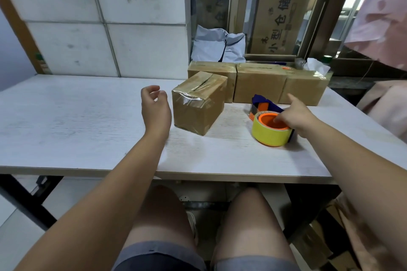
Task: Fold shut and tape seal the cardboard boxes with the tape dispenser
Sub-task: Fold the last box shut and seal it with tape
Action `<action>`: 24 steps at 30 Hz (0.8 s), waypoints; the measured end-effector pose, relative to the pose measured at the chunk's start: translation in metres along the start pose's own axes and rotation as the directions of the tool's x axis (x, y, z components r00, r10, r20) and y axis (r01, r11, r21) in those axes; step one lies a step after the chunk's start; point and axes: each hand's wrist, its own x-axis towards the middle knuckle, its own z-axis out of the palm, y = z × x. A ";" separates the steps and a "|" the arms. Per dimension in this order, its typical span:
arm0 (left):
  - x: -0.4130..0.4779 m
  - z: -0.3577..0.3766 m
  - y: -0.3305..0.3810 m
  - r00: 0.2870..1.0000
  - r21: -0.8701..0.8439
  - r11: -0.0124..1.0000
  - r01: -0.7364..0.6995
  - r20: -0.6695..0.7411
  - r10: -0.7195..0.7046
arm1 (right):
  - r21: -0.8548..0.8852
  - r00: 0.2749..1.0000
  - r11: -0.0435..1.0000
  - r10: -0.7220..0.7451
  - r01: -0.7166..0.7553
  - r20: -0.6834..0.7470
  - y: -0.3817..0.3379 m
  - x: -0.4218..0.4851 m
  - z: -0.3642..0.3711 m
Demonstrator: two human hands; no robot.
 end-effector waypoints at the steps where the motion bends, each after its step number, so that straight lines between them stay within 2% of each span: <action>1: -0.001 0.000 -0.001 1.000 -0.025 1.000 0.008 0.017 -0.007 | 0.009 1.000 1.000 -0.011 0.010 0.003 0.000 0.001 0.000; 5: -0.004 -0.001 -0.002 0.998 -0.111 0.994 0.008 0.057 -0.002 | -0.021 1.000 1.000 -0.019 0.020 0.024 0.000 0.000 -0.002; 9: -0.008 0.000 -0.006 0.998 -0.102 0.995 0.000 0.065 0.007 | -0.072 0.999 0.997 0.003 0.000 0.047 0.000 -0.003 -0.005; 11: -0.011 -0.001 -0.007 0.997 -0.084 0.996 -0.017 0.077 0.024 | -0.176 1.000 0.984 -0.010 0.014 0.022 -0.004 -0.010 -0.005; 13: -0.013 -0.001 -0.008 0.995 -0.081 0.996 -0.045 0.084 0.051 | -0.384 0.988 0.916 -0.149 0.119 -0.048 -0.014 -0.022 -0.001; 15: -0.013 -0.002 -0.010 0.994 -0.082 0.995 -0.053 0.088 0.060 | -0.445 0.897 0.810 -0.441 0.382 -0.031 -0.032 -0.040 0.008; 16: -0.012 -0.002 -0.011 0.994 -0.090 0.995 -0.040 0.100 0.049 | -0.401 0.829 0.758 -0.560 0.514 0.004 -0.043 -0.049 0.014; 18: -0.009 -0.001 -0.013 0.987 -0.175 0.983 0.051 0.157 -0.023 | -0.214 0.738 0.715 -0.674 0.666 0.043 -0.058 -0.057 0.027; 21: -0.004 -0.004 -0.012 0.953 -0.371 0.901 0.224 0.276 -0.124 | 0.038 0.762 0.761 -0.648 0.647 0.003 -0.072 -0.064 0.040; 24: -0.003 -0.006 -0.012 0.936 -0.351 0.908 0.228 0.335 -0.106 | 0.145 0.787 0.779 -0.617 0.611 -0.001 -0.073 -0.065 0.052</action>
